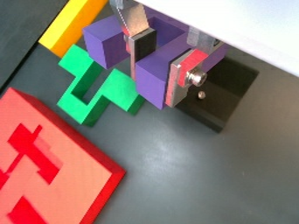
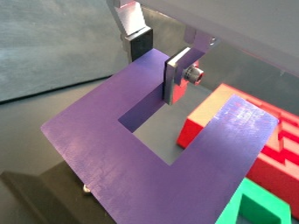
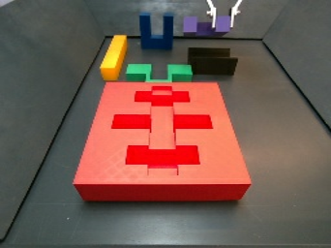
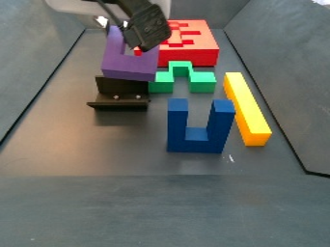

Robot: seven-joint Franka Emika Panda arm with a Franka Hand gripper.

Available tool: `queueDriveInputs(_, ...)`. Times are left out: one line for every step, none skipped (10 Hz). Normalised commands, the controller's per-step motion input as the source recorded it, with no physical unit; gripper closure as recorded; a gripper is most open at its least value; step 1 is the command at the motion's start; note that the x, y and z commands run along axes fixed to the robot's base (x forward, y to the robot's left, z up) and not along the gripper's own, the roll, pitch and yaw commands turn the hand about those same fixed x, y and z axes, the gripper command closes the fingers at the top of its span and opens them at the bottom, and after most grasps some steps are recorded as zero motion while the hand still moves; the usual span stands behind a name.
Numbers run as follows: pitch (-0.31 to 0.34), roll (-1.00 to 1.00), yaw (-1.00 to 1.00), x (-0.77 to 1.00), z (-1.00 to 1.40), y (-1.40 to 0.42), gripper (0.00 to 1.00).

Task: Pick up the purple object. Move up. Place the purple object on the fixture. Regrasp the purple object. Move to above the board. Insert the purple object.
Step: Place the purple object on the fixture.

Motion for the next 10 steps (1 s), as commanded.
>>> queueDriveInputs(0.334,-0.51,-0.11,0.87,-0.01,0.0,1.0)
queueDriveInputs(0.406,-0.45,-0.1,0.85,-0.07,0.0,1.0)
queueDriveInputs(0.434,-0.39,-0.11,0.87,-0.1,0.0,1.0)
queueDriveInputs(0.38,-0.34,-0.11,0.91,-0.12,0.01,1.0)
queueDriveInputs(0.189,-0.34,-0.12,0.95,-0.18,0.15,1.0)
queueDriveInputs(0.134,-0.28,-0.05,0.96,-0.21,0.25,1.0)
queueDriveInputs(0.131,-0.26,-0.03,1.0,-0.19,0.26,1.0)
queueDriveInputs(0.04,-0.27,0.0,0.92,-0.13,0.25,1.0)
queueDriveInputs(0.0,-0.23,0.0,0.84,-0.11,0.15,1.0)
queueDriveInputs(0.0,-0.09,0.0,0.96,-0.21,0.0,1.0)
